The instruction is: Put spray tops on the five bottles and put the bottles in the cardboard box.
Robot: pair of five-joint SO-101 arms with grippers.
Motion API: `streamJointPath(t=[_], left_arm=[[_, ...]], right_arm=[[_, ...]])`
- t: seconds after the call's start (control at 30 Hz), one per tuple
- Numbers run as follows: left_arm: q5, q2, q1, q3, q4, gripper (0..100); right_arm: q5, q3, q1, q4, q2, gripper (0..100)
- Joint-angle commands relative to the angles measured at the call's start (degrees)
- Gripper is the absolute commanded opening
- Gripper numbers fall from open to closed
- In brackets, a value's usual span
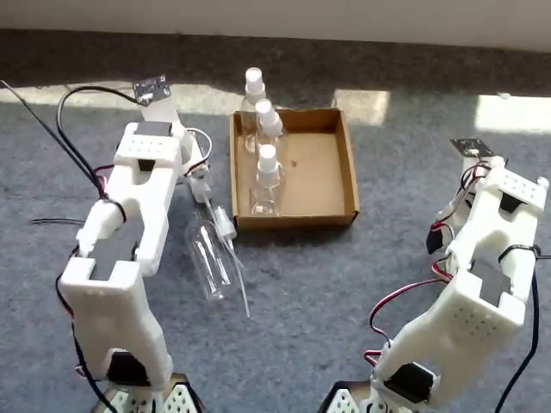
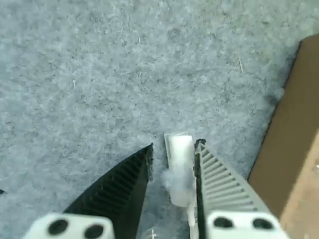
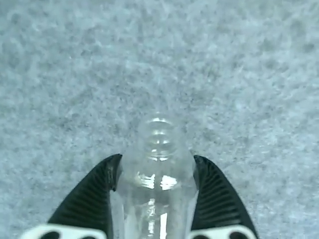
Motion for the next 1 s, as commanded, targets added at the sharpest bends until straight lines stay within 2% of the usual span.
streamJointPath(t=[0.0,0.43,0.6,0.77,0.97], left_arm=[[1.32,2.51,1.36,-5.93,0.26,14],[1.32,9.01,2.68,-8.66,0.26,13],[1.32,8.31,0.84,-9.45,0.88,1],[1.32,5.41,-3.21,-16.4,8.09,1],[0.79,-1.1,-8.13,-30.29,16.26,1]], right_arm=[[0.62,-2.86,0.57,0.04,-1.1,0.4],[0.62,-2.86,0.31,0.31,-1.01,0.4],[0.44,-3.12,0.31,0.4,-1.27,0.4],[0.35,-3.3,0.31,0.48,-1.36,0.4],[0.18,-3.47,-0.22,3.74,-7.25,0.4]])
